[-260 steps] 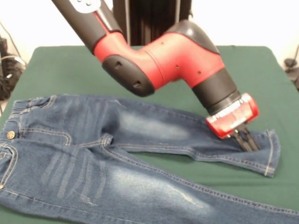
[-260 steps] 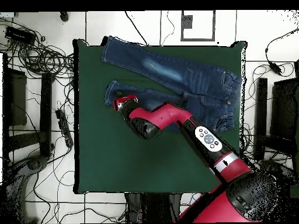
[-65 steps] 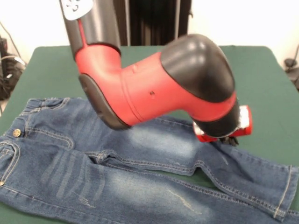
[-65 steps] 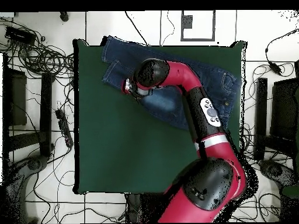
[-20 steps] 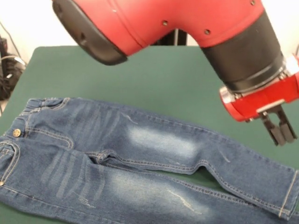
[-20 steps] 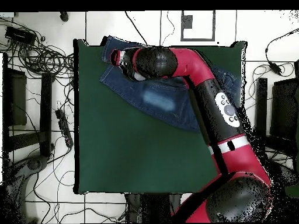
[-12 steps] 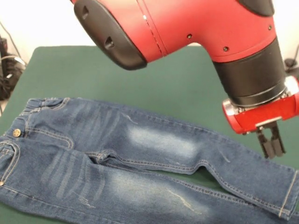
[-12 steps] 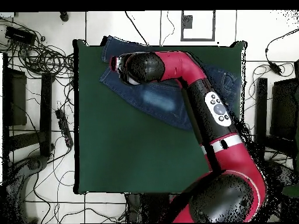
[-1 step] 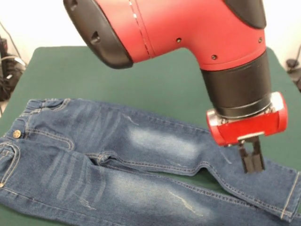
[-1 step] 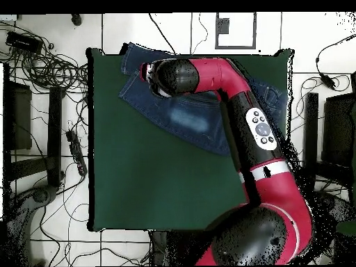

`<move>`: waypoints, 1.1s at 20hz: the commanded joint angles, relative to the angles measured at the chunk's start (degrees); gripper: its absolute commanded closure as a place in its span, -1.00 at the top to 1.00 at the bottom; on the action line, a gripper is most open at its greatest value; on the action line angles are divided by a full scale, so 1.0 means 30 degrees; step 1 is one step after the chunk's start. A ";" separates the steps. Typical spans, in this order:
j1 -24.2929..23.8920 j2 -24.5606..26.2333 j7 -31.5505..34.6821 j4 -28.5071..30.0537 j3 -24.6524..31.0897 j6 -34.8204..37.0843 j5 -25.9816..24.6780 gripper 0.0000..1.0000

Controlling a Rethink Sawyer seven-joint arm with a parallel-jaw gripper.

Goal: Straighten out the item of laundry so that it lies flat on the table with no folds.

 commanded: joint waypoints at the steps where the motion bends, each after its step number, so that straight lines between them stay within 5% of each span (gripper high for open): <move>1: 0.1973 0.1982 0.0622 -0.3212 -0.2380 0.1142 -0.0468 -1.00; 8: 0.2631 0.4096 -0.0601 -0.6106 -0.1802 0.3171 0.1123 -1.00; 22: 0.2945 0.3902 -0.0403 -0.6258 -0.2502 0.5056 0.2152 -1.00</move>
